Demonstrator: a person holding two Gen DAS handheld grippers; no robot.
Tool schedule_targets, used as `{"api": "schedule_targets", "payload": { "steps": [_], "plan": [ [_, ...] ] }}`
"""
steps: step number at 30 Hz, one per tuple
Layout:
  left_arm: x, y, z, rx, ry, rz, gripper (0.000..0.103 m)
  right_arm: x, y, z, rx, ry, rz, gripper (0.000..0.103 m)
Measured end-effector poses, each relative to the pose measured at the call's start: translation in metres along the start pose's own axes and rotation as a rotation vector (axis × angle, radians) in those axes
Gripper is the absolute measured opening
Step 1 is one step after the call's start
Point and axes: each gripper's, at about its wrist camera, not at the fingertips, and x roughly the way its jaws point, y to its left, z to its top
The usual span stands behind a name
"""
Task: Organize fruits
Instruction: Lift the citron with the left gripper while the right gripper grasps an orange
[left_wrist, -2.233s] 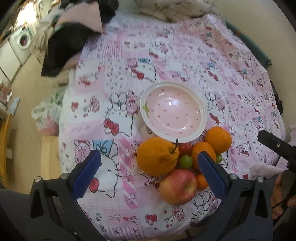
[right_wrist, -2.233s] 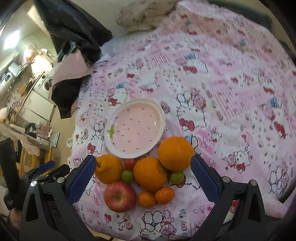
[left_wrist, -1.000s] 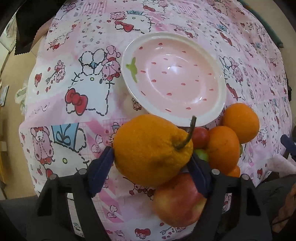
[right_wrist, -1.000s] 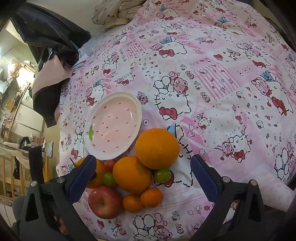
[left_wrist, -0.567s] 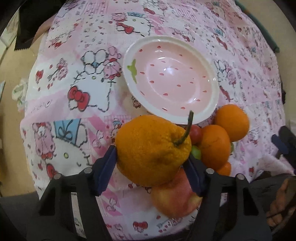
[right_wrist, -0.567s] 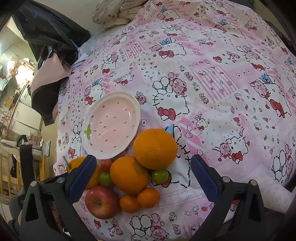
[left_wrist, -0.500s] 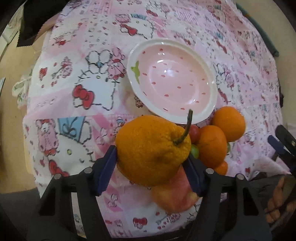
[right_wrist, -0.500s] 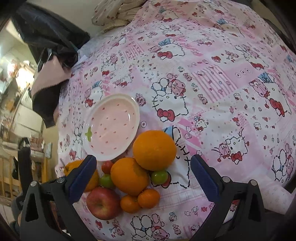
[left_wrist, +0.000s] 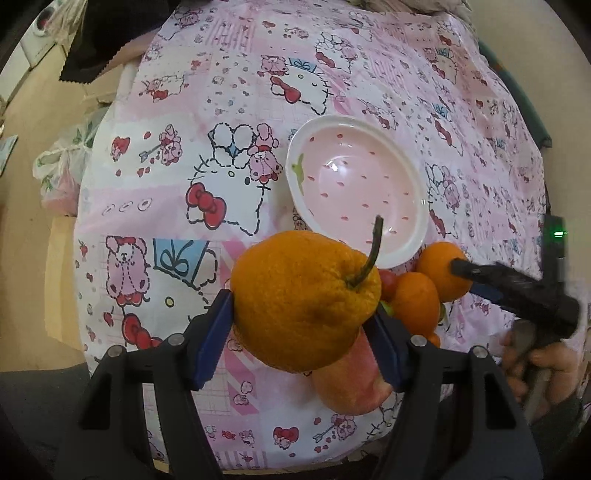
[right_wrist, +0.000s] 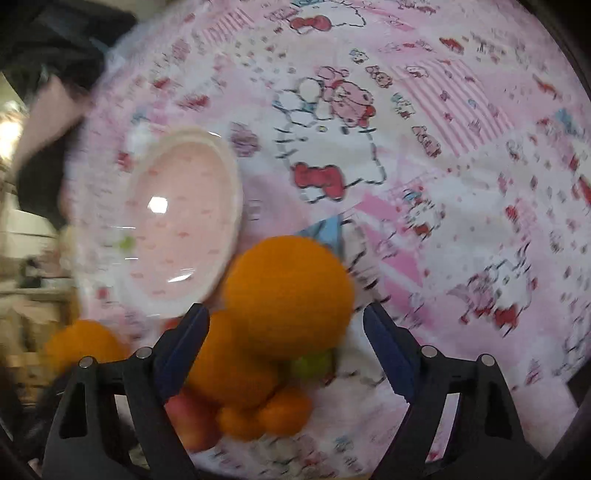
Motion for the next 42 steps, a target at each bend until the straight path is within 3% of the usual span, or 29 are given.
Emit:
{"api": "schedule_targets", "payload": {
  "steps": [8, 19, 25, 26, 27, 28, 31, 38, 41, 42],
  "plan": [
    [0.000, 0.005, 0.003, -0.030, -0.004, -0.022, 0.065, 0.036, -0.001, 0.001, 0.059, 0.096, 0.068, 0.090],
    [-0.004, 0.006, 0.002, -0.048, -0.026, -0.036, 0.066, 0.016, -0.012, 0.001, 0.076, 0.012, 0.106, 0.081],
    [-0.006, 0.010, 0.002, -0.051, -0.044, -0.023, 0.066, -0.020, -0.017, -0.002, 0.100, -0.107, 0.183, 0.077],
    [-0.006, 0.011, 0.002, -0.052, -0.047, -0.021, 0.065, -0.029, -0.019, -0.002, 0.108, -0.138, 0.197, 0.066],
    [-0.006, 0.011, 0.002, -0.051, -0.049, -0.021, 0.066, -0.036, -0.022, -0.001, 0.114, -0.157, 0.244, 0.033],
    [-0.006, 0.011, 0.002, -0.051, -0.051, -0.020, 0.066, -0.043, -0.024, -0.001, 0.127, -0.168, 0.310, 0.025],
    [-0.004, 0.010, 0.001, -0.045, -0.054, -0.010, 0.066, -0.052, -0.022, -0.003, 0.089, -0.188, 0.239, 0.029],
    [0.001, 0.010, -0.001, -0.047, -0.043, 0.004, 0.066, -0.032, -0.035, -0.010, 0.173, -0.087, 0.277, 0.031],
    [-0.001, 0.010, 0.000, -0.046, -0.048, -0.002, 0.066, -0.026, -0.032, -0.009, 0.186, -0.080, 0.233, 0.071],
    [-0.001, 0.010, 0.001, -0.045, -0.050, -0.002, 0.066, -0.023, -0.032, -0.008, 0.196, -0.082, 0.231, 0.076]
  ]
}}
